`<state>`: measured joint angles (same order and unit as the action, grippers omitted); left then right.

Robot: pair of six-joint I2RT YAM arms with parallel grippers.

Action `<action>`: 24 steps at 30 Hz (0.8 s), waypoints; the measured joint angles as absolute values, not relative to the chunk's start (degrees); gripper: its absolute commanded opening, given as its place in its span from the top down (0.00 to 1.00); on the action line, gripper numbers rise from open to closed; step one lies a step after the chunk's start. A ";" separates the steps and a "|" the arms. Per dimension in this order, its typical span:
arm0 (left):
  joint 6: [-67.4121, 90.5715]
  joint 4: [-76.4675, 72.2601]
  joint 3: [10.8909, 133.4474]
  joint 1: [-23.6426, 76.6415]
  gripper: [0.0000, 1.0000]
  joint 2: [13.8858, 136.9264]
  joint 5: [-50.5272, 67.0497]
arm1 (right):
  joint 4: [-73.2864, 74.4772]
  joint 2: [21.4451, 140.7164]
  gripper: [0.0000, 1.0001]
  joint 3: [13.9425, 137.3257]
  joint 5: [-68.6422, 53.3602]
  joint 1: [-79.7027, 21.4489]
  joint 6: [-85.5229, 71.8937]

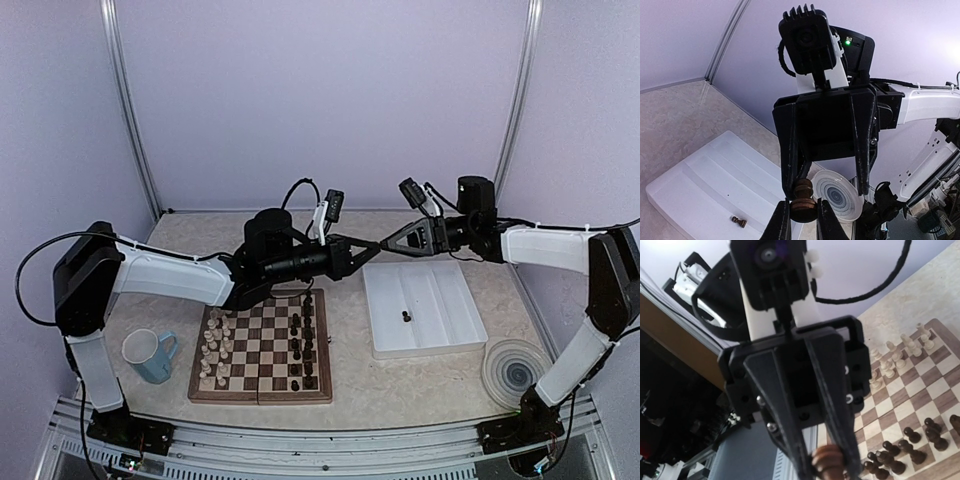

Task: Set up the chess pieces on the board
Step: Pass from the left arm to the right

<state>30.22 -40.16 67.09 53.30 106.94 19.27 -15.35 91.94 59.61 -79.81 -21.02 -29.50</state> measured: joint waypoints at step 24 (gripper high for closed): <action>29.32 -37.76 68.29 53.21 0.52 107.70 18.22 | 5.56 93.76 0.93 72.95 -72.25 -21.78 -9.45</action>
<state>29.32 -37.76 68.29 53.21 107.70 18.22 5.56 93.76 72.95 -72.25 -21.78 -9.45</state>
